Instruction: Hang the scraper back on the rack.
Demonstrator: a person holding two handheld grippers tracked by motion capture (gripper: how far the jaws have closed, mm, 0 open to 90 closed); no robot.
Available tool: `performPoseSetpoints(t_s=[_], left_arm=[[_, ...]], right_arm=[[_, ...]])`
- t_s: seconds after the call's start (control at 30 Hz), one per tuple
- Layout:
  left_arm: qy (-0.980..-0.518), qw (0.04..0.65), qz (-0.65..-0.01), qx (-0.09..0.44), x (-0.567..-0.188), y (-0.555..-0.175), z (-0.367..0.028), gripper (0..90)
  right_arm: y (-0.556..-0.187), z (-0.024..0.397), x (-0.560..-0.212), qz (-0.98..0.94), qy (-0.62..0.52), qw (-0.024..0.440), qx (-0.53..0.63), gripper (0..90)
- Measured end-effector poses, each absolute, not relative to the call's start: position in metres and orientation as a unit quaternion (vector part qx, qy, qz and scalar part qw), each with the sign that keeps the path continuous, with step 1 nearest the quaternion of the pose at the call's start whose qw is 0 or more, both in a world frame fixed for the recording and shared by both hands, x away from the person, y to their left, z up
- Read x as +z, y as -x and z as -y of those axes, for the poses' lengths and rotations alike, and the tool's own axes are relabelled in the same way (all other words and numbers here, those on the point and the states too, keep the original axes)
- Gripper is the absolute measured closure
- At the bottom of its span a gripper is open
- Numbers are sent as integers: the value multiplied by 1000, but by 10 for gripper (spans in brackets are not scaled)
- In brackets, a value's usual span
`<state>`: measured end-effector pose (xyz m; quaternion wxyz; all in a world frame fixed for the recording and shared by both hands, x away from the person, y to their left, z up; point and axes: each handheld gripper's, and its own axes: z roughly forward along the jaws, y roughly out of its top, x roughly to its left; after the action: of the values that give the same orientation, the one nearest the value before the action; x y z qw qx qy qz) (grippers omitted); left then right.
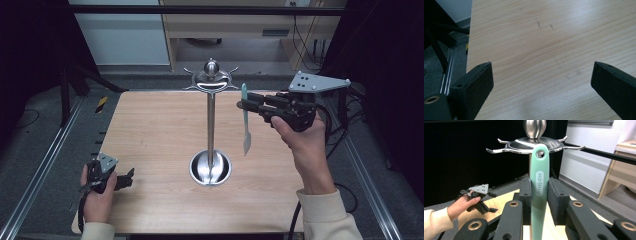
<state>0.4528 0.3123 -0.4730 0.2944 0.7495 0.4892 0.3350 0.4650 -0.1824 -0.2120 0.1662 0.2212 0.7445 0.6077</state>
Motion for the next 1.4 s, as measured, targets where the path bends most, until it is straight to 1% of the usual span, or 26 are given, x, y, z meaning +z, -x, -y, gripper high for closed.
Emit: performPoseSetpoints(t_s=[1.4], left_arm=[[-757, 291, -485, 328, -476, -454, -308, 41]], right_arm=[[-477, 168, -215, -758, -221, 151, 595, 743]])
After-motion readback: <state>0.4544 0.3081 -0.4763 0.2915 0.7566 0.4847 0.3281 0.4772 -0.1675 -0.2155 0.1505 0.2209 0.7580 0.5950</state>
